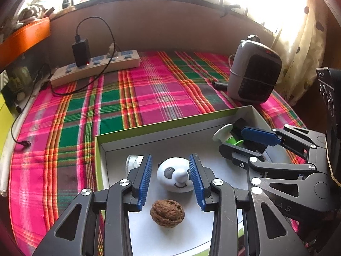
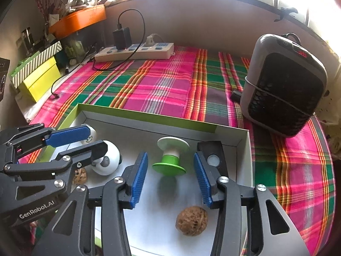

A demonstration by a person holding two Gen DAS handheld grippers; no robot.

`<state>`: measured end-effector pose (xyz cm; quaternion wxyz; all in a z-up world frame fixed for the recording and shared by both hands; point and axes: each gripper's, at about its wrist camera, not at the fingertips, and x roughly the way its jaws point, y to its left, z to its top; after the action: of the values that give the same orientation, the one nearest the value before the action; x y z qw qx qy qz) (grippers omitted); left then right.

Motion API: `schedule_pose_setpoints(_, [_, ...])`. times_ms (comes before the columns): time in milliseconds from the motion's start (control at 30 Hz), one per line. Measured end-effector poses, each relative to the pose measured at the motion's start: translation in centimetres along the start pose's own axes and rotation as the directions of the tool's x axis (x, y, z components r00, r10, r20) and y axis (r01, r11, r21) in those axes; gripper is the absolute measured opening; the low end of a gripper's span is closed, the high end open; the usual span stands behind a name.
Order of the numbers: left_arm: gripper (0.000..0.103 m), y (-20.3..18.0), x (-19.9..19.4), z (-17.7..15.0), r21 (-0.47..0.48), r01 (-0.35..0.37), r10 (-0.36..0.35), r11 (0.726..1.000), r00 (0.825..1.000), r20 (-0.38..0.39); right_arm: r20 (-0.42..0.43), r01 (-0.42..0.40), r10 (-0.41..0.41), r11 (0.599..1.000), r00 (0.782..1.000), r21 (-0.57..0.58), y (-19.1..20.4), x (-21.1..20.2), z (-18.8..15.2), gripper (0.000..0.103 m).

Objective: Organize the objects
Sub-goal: 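Open the left tool releasing the white toy while the right tool releases the green spool, then lift both open tools out of the box toward the pink clip and white knob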

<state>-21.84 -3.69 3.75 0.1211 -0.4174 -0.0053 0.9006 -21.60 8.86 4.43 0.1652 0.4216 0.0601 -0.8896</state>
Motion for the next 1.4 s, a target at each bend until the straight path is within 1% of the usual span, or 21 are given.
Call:
schedule_pose_setpoints(400, [0.035,-0.3,-2.2,-0.9,-0.017,-0.005,0.005,1.0,1.0,0.029,0.038,-0.01,0.009,1.0,0.999,0.03,-0.2,-2.2,-0.8,0.048])
schedule_pose_setpoints(800, [0.035,-0.8,-5.0,-2.4,-0.03,-0.003,0.005,1.0,0.997,0.074,0.089,-0.005,-0.001,0.998,0.996,0.065,-0.7,-5.2,-2.3,0.048])
schedule_pose_setpoints(967, [0.035,-1.1,-6.1,-3.0,-0.035,0.001,0.003,0.999,0.995,0.096,0.108,0.002,-0.01,0.997,0.994,0.078,-1.0,-6.6,-3.2,0.048])
schedule_pose_setpoints(1400, [0.035,-1.5,-8.2,-5.4,-0.051,0.003,0.003,0.999,0.994,0.113,0.133,0.031,-0.043,0.995,0.99,0.092,-0.9,-9.2,-6.1,0.048])
